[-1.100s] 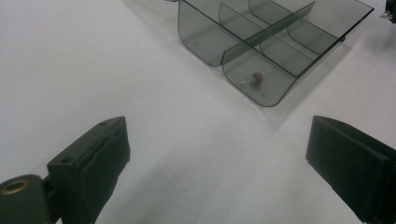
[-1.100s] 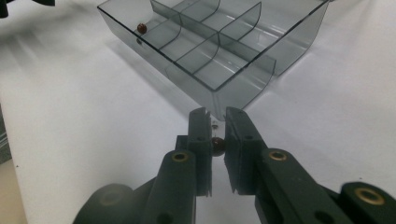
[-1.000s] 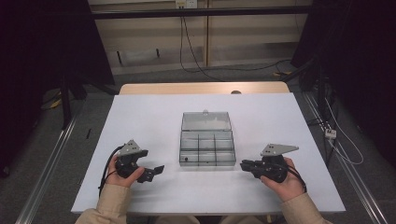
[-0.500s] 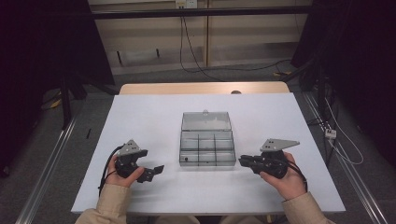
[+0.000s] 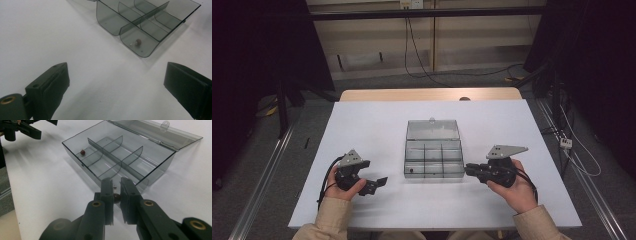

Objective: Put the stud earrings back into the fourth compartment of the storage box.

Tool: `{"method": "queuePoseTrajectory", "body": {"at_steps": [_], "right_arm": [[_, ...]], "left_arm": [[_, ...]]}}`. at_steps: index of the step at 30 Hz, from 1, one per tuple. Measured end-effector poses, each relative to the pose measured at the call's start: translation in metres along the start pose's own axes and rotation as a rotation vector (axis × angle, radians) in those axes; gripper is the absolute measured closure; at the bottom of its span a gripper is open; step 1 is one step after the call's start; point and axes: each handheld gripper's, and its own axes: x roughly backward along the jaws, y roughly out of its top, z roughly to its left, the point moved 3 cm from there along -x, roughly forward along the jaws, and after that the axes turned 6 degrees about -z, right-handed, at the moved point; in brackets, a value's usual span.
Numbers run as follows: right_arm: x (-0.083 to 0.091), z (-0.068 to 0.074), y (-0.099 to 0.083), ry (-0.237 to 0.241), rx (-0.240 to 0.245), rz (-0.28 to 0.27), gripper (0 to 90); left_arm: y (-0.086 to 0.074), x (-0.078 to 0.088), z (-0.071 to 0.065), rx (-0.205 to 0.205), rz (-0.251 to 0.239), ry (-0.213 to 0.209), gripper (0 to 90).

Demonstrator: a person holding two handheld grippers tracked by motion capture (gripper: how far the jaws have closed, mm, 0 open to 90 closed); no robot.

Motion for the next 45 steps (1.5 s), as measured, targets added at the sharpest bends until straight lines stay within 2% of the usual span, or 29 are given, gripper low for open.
{"method": "queuePoseTrajectory", "body": {"at_steps": [24,45], "right_arm": [[-0.028,0.004,0.015,0.032,0.002,0.000,80.7],[-0.051,0.011,0.026,0.051,0.029,0.007,80.7]], "left_arm": [[0.000,0.001,0.000,0.001,-0.002,-0.002,6.0],[0.000,0.000,0.000,0.001,-0.002,-0.003,6.0]]}}
